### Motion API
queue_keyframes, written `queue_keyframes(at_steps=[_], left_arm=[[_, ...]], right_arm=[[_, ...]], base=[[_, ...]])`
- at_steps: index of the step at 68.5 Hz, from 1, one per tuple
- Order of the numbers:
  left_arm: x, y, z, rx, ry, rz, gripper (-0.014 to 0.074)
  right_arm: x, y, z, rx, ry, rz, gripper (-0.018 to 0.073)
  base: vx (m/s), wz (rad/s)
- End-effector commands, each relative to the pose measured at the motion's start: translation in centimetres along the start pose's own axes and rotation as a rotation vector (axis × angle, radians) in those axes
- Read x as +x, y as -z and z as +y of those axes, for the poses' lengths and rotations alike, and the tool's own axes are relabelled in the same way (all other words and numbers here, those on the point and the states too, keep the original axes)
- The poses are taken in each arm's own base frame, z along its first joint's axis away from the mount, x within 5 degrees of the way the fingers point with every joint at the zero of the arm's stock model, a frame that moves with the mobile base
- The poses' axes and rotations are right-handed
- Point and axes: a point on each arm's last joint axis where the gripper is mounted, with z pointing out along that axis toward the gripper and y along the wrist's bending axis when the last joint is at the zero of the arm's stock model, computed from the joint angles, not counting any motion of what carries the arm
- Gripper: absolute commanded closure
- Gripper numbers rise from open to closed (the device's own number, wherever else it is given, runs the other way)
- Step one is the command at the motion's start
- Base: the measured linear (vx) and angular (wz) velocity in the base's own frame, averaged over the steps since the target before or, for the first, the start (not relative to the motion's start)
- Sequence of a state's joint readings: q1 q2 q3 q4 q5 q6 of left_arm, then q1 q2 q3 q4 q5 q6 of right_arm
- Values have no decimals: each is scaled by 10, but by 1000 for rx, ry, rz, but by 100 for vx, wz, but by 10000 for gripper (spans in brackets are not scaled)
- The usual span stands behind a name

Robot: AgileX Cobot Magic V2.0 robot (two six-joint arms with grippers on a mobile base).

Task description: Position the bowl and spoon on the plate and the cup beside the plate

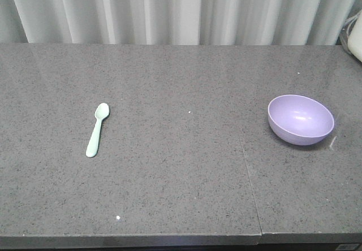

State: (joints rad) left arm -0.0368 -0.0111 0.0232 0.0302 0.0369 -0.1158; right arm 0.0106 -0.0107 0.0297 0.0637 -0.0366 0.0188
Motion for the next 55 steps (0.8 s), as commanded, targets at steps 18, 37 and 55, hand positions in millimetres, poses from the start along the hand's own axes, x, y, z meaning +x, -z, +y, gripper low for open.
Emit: queue_keyframes(at_steps=[18,37,55], left_arm=[[-14,2,-1,8,8,-108,603],[-14,2,-1,9,7,-116,603],[-42,7,-4,13,9,-172,603]], right_arm=[[-5,1,0,3,6,-79,570],[-5,1,0,3,6,-80,570],[-28,1,2,-1,9,-102,570]], base=[[0,0],[0,0],[0,0]])
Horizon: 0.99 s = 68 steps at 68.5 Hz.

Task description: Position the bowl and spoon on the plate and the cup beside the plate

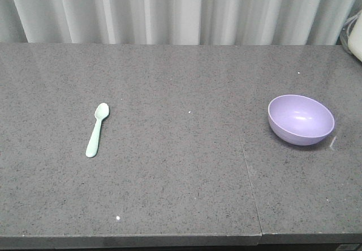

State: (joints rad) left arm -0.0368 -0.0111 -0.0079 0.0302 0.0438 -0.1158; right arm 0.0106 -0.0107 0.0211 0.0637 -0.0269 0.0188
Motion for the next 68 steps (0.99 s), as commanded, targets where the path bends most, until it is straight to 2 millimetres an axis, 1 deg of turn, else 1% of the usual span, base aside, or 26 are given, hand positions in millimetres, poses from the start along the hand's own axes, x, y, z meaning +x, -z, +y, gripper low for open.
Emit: queue_keyframes(at_steps=[1,6,9,16,25,30,36,44,48,53,60,68], left_arm=[[-35,6,-3,12,10,-151,603],[-54,9,-4,9,12,-141,603],[-69,10,-6,7,16,-129,603],[-99,4,-8,-1,28,-41,603],[-141,-14,-12,-15,28,87,603],[-159,-28,-14,-22,37,187,603],[-179,-44,-17,-23,61,323,603],[-188,-70,-19,-29,78,536,603],[-190,-79,-21,-29,86,606,603],[-186,-94,-21,-35,91,705,603],[-180,-109,-20,-43,91,783,603],[-171,-118,-20,-50,91,845,603]], right_arm=[[-30,1,2,-1,9,-99,570],[-46,-1,4,-3,11,-73,570],[-56,-3,5,-3,19,-39,570],[-78,-12,7,-3,26,50,570],[-108,-28,10,-3,34,191,570],[-127,-38,12,-3,34,265,570],[-144,-52,14,-3,34,368,570],[-160,-72,17,-1,27,528,570],[-167,-78,17,-1,20,596,570],[-171,-88,18,3,14,675,570],[-177,-100,19,6,10,749,570],[-177,-108,19,7,3,829,570]], base=[[0,0],[0,0],[0,0],[0,0],[0,0],[0,0],[0,0],[0,0],[0,0],[0,0],[0,0],[0,0]])
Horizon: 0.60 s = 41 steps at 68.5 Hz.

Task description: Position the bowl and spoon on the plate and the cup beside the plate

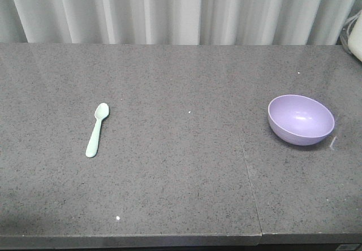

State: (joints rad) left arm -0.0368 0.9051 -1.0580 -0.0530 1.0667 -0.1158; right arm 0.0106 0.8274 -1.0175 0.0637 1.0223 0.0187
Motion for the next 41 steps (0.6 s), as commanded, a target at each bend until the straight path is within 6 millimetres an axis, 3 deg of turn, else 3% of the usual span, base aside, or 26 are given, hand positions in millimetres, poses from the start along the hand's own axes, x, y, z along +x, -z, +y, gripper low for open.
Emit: queue_keyframes(at_steps=[1,41], left_arm=[[-10,2,-2,15,15,-38,603],[-11,0,-2,15,15,-37,587]], right_arm=[[-13,3,0,2,-4,-13,570],[-13,-3,0,6,-2,12,561]], base=[[0,0],[0,0]])
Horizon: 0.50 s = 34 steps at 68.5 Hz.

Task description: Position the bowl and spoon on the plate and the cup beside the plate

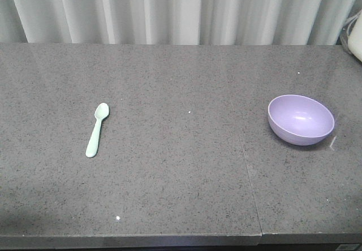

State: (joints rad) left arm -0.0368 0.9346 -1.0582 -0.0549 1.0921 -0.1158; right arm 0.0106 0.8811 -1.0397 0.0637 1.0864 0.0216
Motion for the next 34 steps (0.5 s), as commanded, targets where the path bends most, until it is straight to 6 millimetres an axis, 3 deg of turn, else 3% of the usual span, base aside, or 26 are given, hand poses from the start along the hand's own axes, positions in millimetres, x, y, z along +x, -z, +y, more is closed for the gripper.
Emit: queue_keyframes(at_steps=[1,16,34], left_arm=[[-11,9,-2,21,13,-91,583],[-11,9,-2,20,12,-92,428],[-11,9,-2,20,12,-96,97]], right_arm=[[-10,9,0,3,3,-83,559],[-9,9,0,4,32,-77,463],[-9,9,0,4,32,-75,173]], base=[[0,0],[0,0],[0,0]])
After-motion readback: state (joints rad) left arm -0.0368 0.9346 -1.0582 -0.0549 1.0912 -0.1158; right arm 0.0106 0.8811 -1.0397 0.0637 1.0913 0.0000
